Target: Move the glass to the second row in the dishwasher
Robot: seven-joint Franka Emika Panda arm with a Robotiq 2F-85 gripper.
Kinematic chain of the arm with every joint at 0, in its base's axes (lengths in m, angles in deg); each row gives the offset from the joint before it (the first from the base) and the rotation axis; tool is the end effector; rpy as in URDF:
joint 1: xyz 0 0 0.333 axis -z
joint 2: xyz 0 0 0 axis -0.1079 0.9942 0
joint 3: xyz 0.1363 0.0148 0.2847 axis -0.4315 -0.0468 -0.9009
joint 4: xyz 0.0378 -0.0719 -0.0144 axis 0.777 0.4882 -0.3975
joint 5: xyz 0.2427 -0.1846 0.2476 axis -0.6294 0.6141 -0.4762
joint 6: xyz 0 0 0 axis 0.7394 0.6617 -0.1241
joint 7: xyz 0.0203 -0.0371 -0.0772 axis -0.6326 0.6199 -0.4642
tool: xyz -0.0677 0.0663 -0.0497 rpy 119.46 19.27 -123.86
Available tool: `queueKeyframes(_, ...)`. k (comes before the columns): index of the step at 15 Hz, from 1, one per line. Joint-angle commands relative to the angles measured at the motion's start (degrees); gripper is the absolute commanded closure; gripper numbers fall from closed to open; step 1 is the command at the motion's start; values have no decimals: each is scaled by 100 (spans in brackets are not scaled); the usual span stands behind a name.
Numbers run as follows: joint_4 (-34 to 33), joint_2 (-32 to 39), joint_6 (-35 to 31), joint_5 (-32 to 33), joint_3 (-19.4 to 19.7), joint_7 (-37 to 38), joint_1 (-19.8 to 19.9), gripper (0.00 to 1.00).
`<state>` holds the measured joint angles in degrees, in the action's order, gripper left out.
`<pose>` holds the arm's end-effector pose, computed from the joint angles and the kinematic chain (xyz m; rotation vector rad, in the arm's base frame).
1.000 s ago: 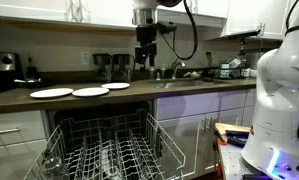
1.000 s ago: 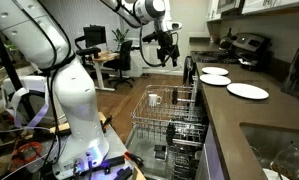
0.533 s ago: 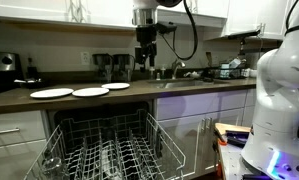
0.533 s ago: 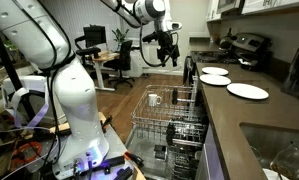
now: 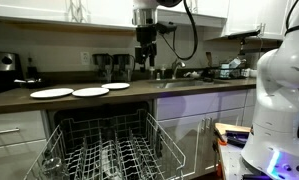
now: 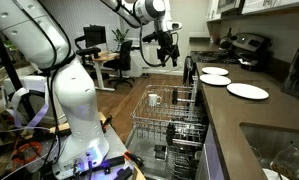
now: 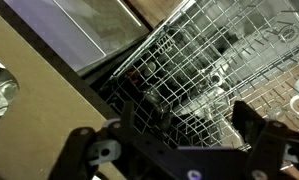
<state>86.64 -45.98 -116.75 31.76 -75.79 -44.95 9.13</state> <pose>0.4428 0.0412 0.4717 2.8853 -0.0895 0.1038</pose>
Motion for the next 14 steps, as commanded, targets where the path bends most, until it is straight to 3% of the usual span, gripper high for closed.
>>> queueKeyframes(1, -13, 9, 23, 40, 108, 33, -122, 0)
queueKeyframes(4, -41, 40, 0, 95, 109, 12, -124, 0)
queueKeyframes(8, -223, 225, -236, 632, 91, -281, -157, 0)
queueKeyframes(12, -483, 499, -745, 1232, 117, -646, -200, 0)
queueKeyframes(14, -630, 670, -1154, 1238, 194, -882, -254, 0)
